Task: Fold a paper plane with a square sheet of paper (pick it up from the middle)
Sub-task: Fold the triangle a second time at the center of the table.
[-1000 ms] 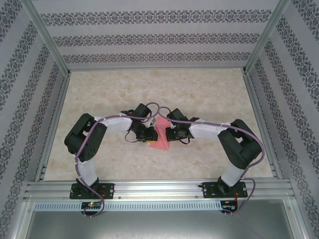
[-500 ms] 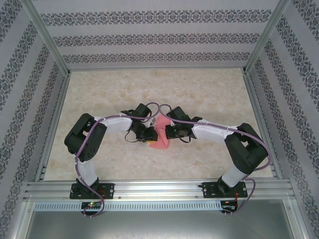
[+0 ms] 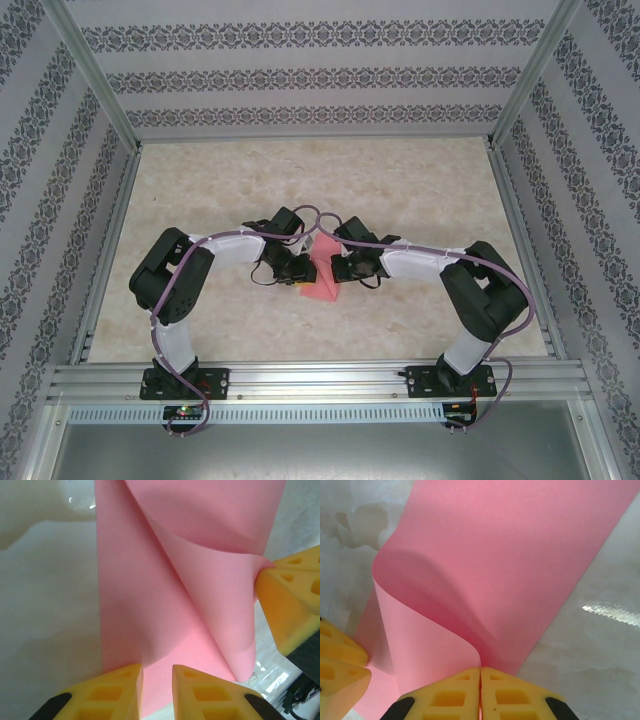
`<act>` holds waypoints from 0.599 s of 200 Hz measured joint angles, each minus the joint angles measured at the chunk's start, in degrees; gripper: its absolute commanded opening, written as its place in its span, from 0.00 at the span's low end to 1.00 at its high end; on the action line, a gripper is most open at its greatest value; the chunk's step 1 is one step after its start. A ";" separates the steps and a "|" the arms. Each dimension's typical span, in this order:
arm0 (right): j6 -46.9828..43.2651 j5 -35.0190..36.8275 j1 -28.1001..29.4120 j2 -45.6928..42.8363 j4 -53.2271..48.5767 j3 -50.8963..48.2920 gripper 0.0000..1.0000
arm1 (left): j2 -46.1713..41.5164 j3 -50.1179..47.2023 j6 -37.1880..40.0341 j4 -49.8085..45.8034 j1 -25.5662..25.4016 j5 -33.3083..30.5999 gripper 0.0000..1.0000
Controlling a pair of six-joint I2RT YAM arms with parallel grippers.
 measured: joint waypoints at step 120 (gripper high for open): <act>0.04 -0.63 0.00 1.68 1.44 0.00 0.10 | -4.76 0.02 -2.64 0.52 -0.02 -1.97 0.28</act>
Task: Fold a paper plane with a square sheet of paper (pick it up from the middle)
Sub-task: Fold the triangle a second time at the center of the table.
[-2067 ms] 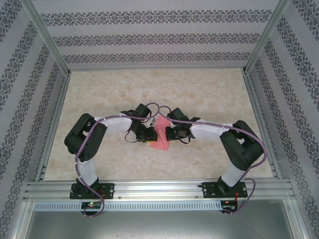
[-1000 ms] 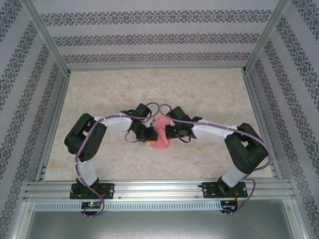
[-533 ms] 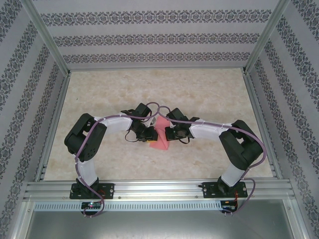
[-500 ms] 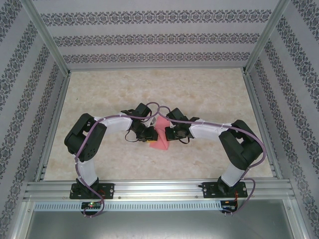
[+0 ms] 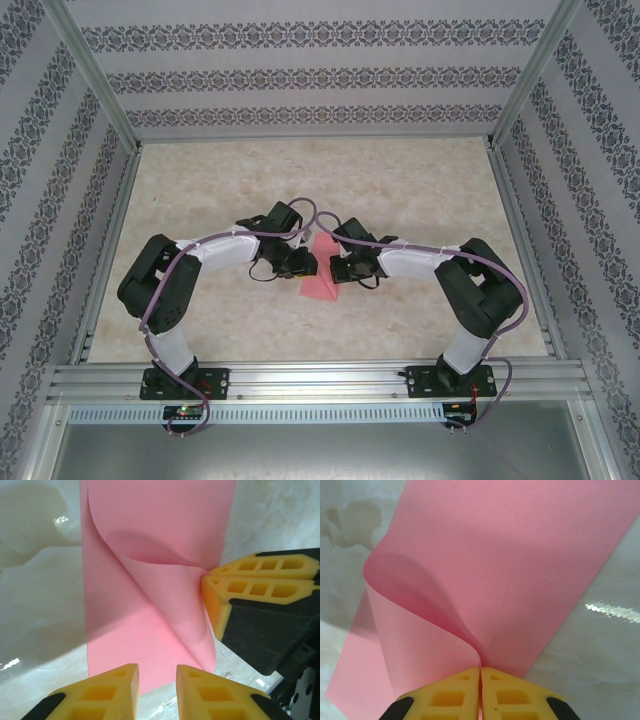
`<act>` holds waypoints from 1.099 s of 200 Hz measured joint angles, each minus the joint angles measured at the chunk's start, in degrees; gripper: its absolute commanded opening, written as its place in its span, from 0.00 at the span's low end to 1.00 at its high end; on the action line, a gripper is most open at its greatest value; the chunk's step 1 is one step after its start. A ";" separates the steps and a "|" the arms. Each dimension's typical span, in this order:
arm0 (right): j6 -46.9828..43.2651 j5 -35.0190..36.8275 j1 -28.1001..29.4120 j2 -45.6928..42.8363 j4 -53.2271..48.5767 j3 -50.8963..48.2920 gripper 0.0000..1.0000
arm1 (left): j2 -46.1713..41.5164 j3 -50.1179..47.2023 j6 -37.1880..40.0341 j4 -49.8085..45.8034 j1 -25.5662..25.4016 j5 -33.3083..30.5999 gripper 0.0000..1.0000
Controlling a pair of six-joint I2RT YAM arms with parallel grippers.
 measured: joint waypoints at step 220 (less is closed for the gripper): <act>0.44 0.04 0.11 0.00 1.20 -0.52 0.11 | 9.77 2.82 -13.49 12.04 0.07 3.48 0.19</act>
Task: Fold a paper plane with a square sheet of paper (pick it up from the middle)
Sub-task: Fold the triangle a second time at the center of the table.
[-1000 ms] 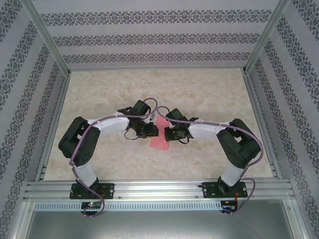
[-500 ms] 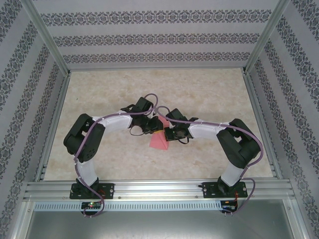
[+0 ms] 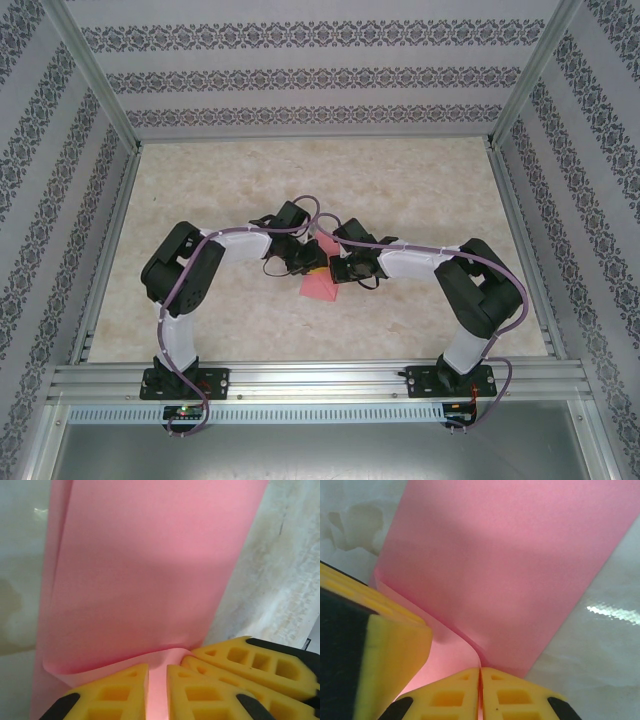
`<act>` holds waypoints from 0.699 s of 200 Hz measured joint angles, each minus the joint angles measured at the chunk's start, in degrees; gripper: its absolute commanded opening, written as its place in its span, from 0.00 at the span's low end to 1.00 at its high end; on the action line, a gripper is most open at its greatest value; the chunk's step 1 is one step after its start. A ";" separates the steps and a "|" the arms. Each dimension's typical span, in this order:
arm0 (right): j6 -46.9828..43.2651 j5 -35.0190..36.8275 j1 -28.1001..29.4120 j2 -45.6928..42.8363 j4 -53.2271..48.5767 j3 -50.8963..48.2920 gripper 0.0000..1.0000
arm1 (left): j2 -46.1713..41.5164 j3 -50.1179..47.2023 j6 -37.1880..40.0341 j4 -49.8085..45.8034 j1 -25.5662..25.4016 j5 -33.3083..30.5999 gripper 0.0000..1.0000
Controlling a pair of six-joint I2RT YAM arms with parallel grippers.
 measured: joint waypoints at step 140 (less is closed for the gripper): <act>8.92 1.46 0.35 -18.84 3.04 -6.45 0.18 | 0.63 -1.62 2.14 3.04 0.09 0.90 0.19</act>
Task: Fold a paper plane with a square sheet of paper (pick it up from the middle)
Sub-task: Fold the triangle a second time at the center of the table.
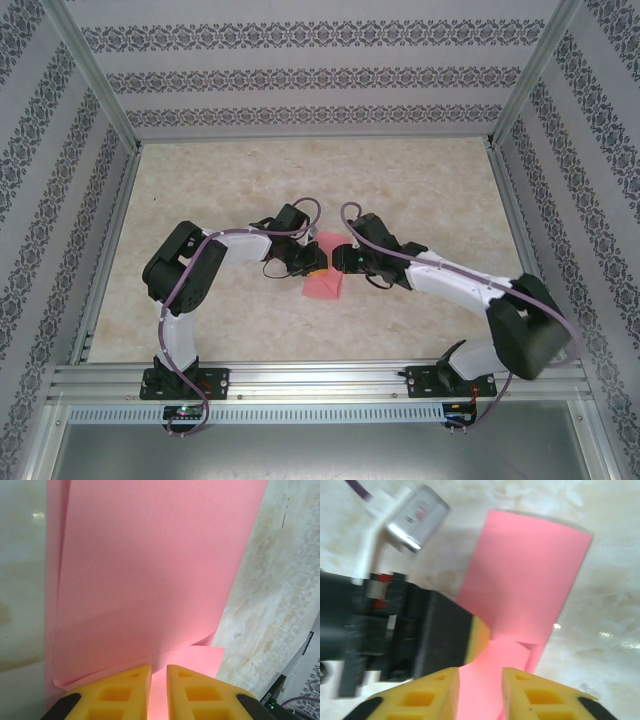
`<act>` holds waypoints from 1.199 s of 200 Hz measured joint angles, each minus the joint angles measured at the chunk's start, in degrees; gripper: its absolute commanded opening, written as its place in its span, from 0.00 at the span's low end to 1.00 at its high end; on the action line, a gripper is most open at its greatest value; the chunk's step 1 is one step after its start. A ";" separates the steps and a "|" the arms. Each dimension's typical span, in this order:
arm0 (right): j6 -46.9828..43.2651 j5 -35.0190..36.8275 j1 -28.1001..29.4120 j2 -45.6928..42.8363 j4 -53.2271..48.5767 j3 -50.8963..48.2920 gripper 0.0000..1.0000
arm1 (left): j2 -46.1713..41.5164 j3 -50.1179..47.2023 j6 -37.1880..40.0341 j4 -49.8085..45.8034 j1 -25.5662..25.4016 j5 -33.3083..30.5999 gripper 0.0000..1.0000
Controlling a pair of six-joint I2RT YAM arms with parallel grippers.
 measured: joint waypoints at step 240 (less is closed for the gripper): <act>13.20 -6.80 4.74 11.93 7.78 -4.66 0.07 | 0.44 0.31 1.66 0.02 0.00 0.92 0.20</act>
